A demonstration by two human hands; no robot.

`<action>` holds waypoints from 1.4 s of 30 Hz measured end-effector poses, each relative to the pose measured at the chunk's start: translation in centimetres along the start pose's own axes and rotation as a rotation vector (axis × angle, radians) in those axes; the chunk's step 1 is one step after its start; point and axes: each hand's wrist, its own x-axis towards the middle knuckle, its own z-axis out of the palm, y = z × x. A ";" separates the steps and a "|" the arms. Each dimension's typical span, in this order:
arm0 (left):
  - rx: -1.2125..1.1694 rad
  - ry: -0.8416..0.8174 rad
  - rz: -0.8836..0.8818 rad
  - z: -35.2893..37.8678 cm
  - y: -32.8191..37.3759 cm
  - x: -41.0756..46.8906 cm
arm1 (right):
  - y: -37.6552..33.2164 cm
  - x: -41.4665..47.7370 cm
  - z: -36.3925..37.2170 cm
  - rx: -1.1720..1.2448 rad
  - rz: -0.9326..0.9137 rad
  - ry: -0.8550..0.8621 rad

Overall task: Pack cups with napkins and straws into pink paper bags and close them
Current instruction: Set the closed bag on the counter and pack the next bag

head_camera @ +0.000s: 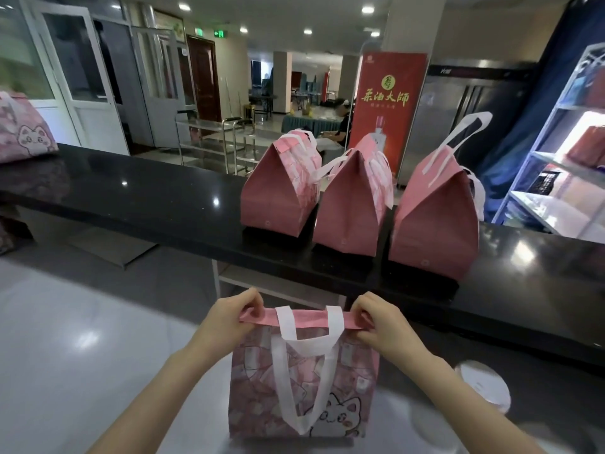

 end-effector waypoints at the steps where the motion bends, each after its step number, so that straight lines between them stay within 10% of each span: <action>1: -0.007 -0.021 0.003 -0.2 -0.1 0.0 | 0.0 -0.1 0.0 -0.007 -0.013 -0.001; 10: -0.033 -0.220 -0.017 -2.2 -0.2 -0.7 | 0.2 -1.2 -0.2 -0.070 -0.072 -0.015; 21: -0.090 0.049 -0.030 0.5 1.0 -1.8 | -0.6 -1.2 -0.9 0.046 0.083 0.010; 33: -0.079 -0.149 0.004 0.3 2.8 -0.3 | -1.8 0.1 -2.3 0.115 0.123 -0.233; 42: 0.089 -0.034 0.042 2.3 2.7 -0.4 | -4.0 0.6 0.8 -0.012 0.070 -0.113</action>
